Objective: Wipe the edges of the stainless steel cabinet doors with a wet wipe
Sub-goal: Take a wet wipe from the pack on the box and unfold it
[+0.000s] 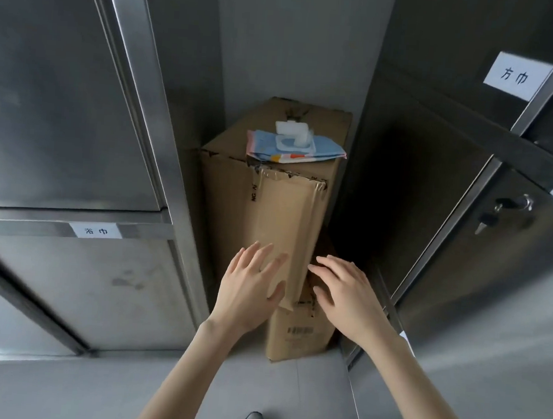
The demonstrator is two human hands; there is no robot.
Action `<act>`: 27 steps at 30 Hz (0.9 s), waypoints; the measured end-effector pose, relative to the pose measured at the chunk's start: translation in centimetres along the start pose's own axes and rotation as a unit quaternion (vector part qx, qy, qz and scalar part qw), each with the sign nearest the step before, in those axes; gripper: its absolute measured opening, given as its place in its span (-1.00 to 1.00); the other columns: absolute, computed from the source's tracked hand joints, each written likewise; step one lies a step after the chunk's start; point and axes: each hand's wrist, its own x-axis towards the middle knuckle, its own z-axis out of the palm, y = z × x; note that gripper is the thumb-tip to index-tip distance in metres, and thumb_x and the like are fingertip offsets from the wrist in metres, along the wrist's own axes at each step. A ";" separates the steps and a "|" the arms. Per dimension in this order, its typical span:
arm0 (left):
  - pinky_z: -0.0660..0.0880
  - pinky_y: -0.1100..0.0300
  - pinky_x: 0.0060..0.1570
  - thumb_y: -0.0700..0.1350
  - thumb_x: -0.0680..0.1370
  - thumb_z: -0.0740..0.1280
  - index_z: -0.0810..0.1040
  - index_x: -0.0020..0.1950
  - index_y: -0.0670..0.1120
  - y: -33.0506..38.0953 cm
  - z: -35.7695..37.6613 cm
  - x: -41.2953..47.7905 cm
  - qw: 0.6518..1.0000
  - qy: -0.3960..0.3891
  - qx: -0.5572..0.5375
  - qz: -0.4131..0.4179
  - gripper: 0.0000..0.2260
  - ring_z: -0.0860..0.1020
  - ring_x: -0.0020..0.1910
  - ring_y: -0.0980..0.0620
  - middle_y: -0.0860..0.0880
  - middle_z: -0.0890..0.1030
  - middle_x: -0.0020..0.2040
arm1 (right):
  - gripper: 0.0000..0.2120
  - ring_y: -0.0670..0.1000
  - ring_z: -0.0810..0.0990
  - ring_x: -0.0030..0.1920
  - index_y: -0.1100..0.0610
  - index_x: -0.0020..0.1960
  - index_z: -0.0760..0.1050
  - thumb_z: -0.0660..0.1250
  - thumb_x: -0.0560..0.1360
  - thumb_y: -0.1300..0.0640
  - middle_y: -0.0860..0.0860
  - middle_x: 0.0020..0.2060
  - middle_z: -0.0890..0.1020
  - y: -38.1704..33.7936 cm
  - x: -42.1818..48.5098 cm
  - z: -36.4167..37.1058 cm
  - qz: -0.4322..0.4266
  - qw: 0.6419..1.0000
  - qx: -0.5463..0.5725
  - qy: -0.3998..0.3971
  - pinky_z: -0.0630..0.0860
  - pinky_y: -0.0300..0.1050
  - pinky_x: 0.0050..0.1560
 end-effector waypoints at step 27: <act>0.17 -0.02 0.38 0.02 0.59 0.30 0.49 0.37 -0.08 -9.0 0.8 26.5 0.995 0.093 -0.003 0.029 -0.62 0.40 0.40 -0.17 -0.14 0.50 0.35 | -0.71 0.15 0.55 0.18 0.22 0.11 0.60 0.47 0.39 0.27 0.12 0.09 0.63 7.4 27.2 -1.2 -0.053 0.983 -0.078 0.160 0.50 0.11 0.16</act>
